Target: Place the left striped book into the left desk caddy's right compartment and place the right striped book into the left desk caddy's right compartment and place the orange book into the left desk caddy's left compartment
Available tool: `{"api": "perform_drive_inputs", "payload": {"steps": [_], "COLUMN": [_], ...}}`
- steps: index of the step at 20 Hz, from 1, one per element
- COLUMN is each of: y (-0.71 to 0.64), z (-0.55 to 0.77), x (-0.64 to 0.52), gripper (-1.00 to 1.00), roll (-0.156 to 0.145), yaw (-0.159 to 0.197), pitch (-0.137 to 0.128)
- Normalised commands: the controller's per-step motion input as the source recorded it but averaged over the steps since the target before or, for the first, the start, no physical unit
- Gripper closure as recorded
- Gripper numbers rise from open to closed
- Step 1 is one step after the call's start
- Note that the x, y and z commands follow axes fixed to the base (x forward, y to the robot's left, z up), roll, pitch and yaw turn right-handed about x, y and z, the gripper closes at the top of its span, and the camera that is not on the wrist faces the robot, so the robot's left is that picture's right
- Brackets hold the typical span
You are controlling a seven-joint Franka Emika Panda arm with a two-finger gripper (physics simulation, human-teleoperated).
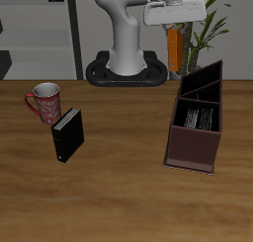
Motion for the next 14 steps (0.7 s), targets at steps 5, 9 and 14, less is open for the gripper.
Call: {"api": "perform_drive_inputs", "payload": {"steps": [5, 9, 14], "y": [0.39, 0.18, 0.18], "z": [-0.07, -0.02, -0.1], "x": [-0.25, -0.06, 0.12], "gripper": [1.0, 1.0, 1.0], "roll": [0.102, 0.035, 0.051], "yaw": [0.01, 0.014, 0.017], "pitch": [-0.002, -0.008, 0.042]}}
